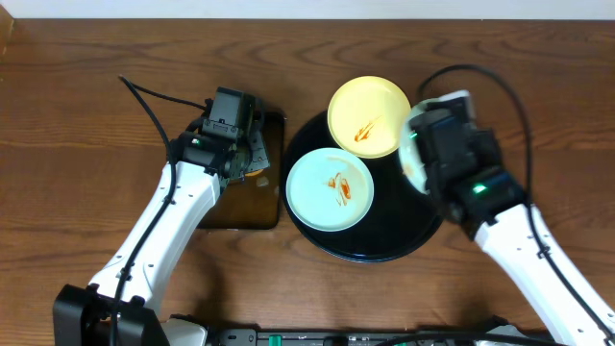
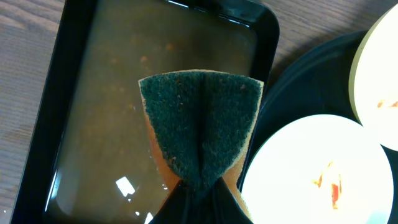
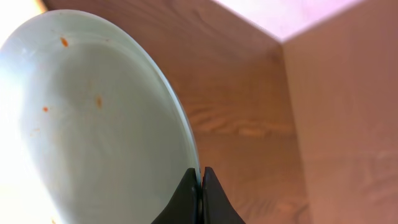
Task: Clean dirty plates on tray and stack at the side
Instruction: 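Lift the cleaned pale green plate and place it right of the tray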
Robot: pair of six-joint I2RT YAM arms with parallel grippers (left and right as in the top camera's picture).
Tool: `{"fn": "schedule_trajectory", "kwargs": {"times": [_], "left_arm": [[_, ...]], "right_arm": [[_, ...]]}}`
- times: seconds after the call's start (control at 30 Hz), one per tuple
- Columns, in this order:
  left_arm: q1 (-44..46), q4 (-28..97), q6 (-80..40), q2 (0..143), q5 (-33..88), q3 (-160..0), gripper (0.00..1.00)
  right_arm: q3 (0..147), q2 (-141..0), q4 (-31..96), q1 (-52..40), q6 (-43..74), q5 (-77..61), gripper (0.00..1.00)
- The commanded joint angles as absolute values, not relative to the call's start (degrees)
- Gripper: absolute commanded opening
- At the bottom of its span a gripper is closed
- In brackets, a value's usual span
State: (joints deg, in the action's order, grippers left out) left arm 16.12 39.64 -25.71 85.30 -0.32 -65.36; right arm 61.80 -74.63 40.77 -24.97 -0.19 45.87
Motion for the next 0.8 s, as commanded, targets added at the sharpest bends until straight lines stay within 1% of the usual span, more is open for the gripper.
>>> {"fn": "schedule_trajectory", "kwargs": {"times": [0.0, 0.23, 0.33, 0.37, 0.43, 0.5, 0.57, 0.67, 0.77], "left_arm": [[16.0, 39.7, -26.2, 85.0, -0.5, -64.8, 0.08], [16.0, 39.7, -26.2, 85.0, -0.5, -64.8, 0.08], [16.0, 39.7, -26.2, 85.0, -0.5, -64.8, 0.08], [16.0, 39.7, -26.2, 85.0, -0.5, -64.8, 0.08], [16.0, 39.7, -26.2, 85.0, -0.5, -64.8, 0.08], [16.0, 39.7, -26.2, 85.0, -0.5, -64.8, 0.08], [16.0, 39.6, -26.2, 85.0, -0.5, -64.8, 0.08], [16.0, 39.6, -26.2, 85.0, -0.5, -64.8, 0.08], [16.0, 39.6, -26.2, 85.0, -0.5, -64.8, 0.08]], "right_arm": [[62.1, -75.6, 39.8, -16.3, 3.9, 40.6, 0.01], [62.1, -80.6, 36.5, 2.8, 6.9, 30.5, 0.01], [62.1, -83.5, 34.8, 9.0, 7.8, 26.2, 0.01], [62.1, -85.4, 33.9, 12.3, 8.1, 23.6, 0.01], [62.1, -87.6, 32.8, 15.5, 8.1, 20.2, 0.01], [62.1, -89.9, 31.4, 18.2, 8.0, 15.6, 0.01], [62.1, -90.8, 31.0, 19.0, 6.9, 11.0, 0.01], [62.2, -90.7, 31.4, 18.7, 6.5, 2.9, 0.11], [62.2, -90.2, 33.5, 17.2, 5.4, -7.9, 0.15]]}}
